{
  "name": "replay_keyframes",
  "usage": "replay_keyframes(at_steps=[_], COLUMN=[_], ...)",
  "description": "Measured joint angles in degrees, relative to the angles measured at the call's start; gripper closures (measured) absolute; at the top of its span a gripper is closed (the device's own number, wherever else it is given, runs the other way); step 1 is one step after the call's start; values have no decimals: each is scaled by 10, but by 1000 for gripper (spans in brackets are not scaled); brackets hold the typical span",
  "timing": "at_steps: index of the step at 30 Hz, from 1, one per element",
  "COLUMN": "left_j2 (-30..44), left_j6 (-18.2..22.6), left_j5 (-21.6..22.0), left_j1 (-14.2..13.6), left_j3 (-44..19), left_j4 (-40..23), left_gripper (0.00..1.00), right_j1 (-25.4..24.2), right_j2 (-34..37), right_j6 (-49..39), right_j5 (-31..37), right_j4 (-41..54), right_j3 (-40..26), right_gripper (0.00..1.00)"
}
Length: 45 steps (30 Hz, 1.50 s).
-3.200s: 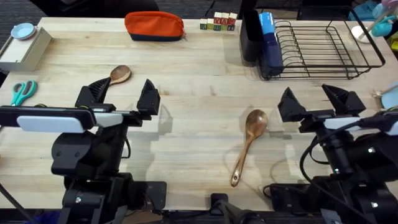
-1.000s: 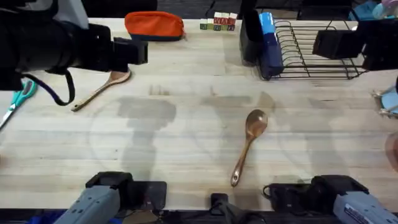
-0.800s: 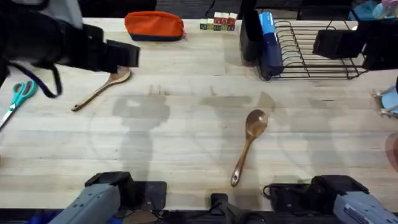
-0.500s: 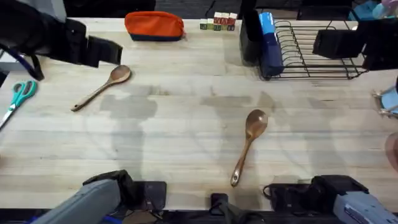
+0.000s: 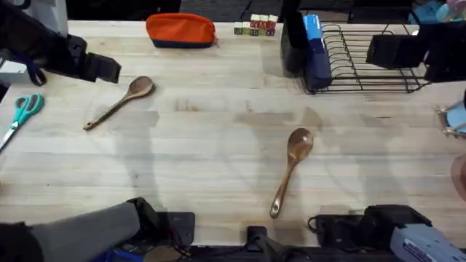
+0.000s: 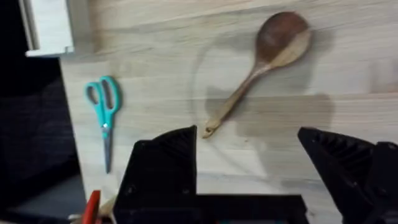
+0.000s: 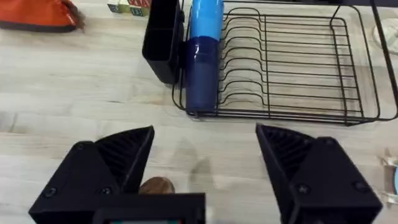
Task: Pick up the spoon on the table one by one and put them onto the rack
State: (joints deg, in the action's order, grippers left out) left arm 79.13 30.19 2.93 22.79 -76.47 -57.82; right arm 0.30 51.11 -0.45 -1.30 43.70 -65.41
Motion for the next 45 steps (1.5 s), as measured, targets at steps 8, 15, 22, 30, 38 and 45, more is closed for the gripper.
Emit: replay_keyframes(at_steps=[8,15,22,30,38,45], left_j2=[39,113,146,226,255,282], left_j6=[32,85,128,168,178,179], left_j5=[76,59,11,0,-2,-2], left_j1=[2,2,2,2,2,2], left_j3=[0,0,0,0,0,0], left_j4=[2,0,31,47,76,80], left_gripper=[7,8,7,8,7,7], right_j1=[0,0,0,0,0,0], right_j2=[0,0,0,0,0,0], right_j6=[0,0,0,0,0,0], right_j5=[0,0,0,0,0,0], right_j4=[0,0,0,0,0,-1], right_j3=[0,0,0,0,0,0], right_gripper=[5,5,5,5,5,5])
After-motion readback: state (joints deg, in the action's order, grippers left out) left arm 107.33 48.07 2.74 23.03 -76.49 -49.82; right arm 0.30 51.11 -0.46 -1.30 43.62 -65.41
